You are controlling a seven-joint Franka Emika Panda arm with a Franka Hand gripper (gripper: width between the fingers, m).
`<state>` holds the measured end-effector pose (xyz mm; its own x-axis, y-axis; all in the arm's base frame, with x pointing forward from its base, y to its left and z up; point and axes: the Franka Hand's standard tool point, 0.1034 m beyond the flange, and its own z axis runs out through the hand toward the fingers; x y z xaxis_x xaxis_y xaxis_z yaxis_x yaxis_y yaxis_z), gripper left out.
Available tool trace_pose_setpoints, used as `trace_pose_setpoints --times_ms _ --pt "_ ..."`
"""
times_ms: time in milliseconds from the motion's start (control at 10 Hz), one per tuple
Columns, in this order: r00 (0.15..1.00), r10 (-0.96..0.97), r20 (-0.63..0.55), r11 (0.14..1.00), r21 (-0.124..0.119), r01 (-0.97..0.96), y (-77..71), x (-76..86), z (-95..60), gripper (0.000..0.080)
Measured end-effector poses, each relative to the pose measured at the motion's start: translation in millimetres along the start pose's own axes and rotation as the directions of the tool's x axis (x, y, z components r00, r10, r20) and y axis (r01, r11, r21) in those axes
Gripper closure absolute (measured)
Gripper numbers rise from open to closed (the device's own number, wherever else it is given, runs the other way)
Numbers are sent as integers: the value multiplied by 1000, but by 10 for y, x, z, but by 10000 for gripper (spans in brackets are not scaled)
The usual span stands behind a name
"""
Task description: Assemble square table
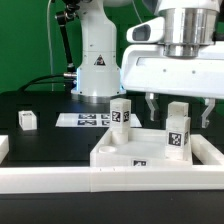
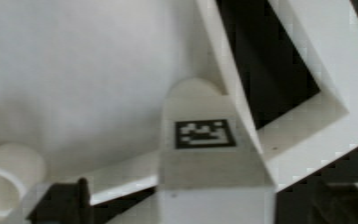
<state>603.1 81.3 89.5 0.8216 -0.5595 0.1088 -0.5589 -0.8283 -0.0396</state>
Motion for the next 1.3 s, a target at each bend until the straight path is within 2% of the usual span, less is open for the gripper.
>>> trace_pose_setpoints --times_ms 100,300,800,1000,1100,1300 --pt "999 -40 -7 999 13 40 170 -25 -108 156" --pt "994 -107 -3 994 12 107 470 -13 -242 151" --pt "992 -126 0 992 4 126 487 -27 -211 150" --pt "955 -296 5 955 -6 296 660 -9 -231 150" --pt "951 -308 10 951 -17 308 827 35 -231 150" --pt "943 -332 11 943 -16 332 780 10 -217 150"
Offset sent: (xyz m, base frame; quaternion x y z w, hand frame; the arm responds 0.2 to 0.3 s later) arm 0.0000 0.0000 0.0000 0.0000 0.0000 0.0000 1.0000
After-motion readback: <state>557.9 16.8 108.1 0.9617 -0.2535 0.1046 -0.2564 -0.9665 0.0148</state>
